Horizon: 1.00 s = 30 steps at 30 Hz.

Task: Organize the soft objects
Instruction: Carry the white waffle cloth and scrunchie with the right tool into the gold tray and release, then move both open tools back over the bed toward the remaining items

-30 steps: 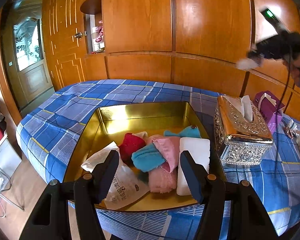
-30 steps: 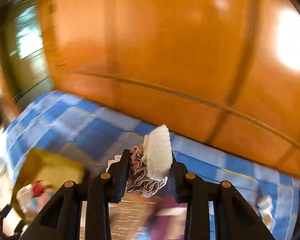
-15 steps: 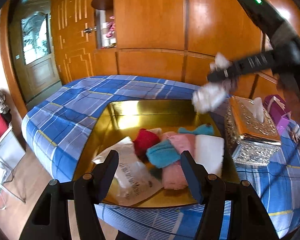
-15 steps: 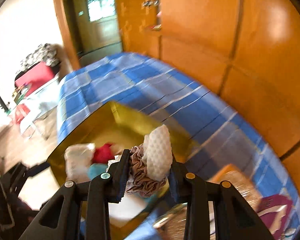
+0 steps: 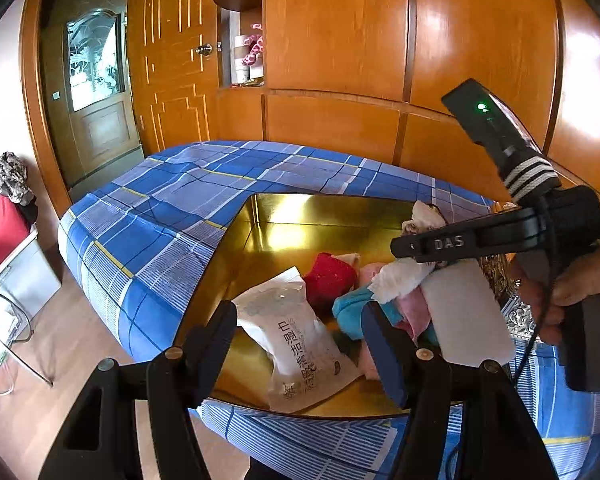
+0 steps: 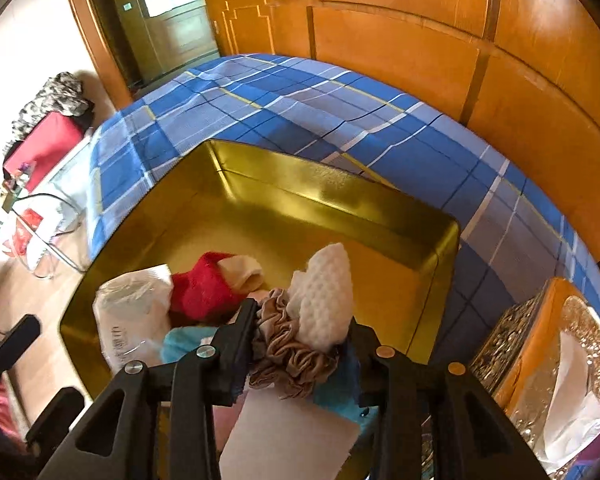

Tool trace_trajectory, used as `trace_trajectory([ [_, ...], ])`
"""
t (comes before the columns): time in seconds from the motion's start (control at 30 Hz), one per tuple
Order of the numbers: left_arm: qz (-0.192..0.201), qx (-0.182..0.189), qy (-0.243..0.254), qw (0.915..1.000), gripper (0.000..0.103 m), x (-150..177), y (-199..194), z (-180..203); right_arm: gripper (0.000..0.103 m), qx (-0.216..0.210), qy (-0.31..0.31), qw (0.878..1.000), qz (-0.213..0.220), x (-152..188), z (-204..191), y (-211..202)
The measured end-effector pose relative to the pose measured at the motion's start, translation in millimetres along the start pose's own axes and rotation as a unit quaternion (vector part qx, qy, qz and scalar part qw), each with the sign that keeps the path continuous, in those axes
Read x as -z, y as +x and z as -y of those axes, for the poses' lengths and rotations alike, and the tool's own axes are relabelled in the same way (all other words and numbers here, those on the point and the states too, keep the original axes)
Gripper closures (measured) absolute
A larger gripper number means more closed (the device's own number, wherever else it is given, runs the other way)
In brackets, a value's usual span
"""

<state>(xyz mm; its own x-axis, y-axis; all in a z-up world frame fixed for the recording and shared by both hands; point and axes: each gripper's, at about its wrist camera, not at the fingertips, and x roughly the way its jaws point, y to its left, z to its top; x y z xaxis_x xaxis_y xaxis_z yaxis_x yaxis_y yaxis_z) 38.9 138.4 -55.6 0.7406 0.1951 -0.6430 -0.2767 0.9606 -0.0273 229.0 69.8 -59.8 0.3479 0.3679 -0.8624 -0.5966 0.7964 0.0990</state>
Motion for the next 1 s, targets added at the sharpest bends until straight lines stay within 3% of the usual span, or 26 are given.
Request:
trace_trajectory([
  [0.17, 0.006, -0.002, -0.002, 1.0000, 0.034, -1.6, -2.8, 0.0, 0.051, 0.010, 0.008, 1.000, 0.022, 0.1, -1.1, -7.8],
  [0.23, 0.007, -0.002, -0.002, 1.0000, 0.034, -1.7, -3.4, -0.2, 0.041, 0.011, 0.016, 0.999, 0.033, -0.5, 0.7, -13.7],
  [1.0, 0.012, 0.007, 0.004, 0.9999, 0.033, -1.4, -8.4, 6.9, 0.040, 0.036, 0.051, 0.992, 0.108, 18.5, 10.3, -74.5],
])
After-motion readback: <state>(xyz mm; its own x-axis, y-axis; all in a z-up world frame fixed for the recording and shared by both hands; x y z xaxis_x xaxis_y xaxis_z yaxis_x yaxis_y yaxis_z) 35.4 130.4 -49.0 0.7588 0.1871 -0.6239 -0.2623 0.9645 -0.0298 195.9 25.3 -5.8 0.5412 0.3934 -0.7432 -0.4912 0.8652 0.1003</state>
